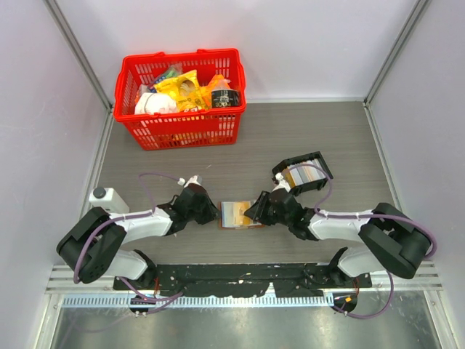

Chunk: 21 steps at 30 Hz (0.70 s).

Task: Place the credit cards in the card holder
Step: Insert the credit card into the card holder.

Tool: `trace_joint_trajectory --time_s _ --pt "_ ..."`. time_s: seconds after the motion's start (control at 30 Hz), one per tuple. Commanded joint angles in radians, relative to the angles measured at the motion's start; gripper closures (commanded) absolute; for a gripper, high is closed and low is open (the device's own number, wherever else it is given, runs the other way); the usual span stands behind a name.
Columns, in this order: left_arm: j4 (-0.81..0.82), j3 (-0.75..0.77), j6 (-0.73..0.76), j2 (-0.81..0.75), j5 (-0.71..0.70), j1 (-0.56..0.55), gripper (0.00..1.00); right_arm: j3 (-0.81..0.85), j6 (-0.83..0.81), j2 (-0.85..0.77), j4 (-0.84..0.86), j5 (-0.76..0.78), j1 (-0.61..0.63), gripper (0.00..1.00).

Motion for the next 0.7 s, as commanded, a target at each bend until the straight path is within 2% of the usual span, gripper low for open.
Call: trace_joint_trajectory --time_s 0.0,0.4,0.67 --pt "-0.193 -0.05 0.045 0.054 -0.047 -0.002 1.0 0.064 -0.072 -0.005 -0.063 0.052 0.002 0.65" --pt "-0.179 -0.044 0.05 0.074 -0.035 -0.002 1.0 0.144 -0.098 0.167 0.02 -0.074 0.002 0.65" --pt "-0.181 -0.039 0.054 0.077 -0.033 -0.004 1.0 0.17 -0.159 0.182 0.049 -0.132 0.001 0.65"
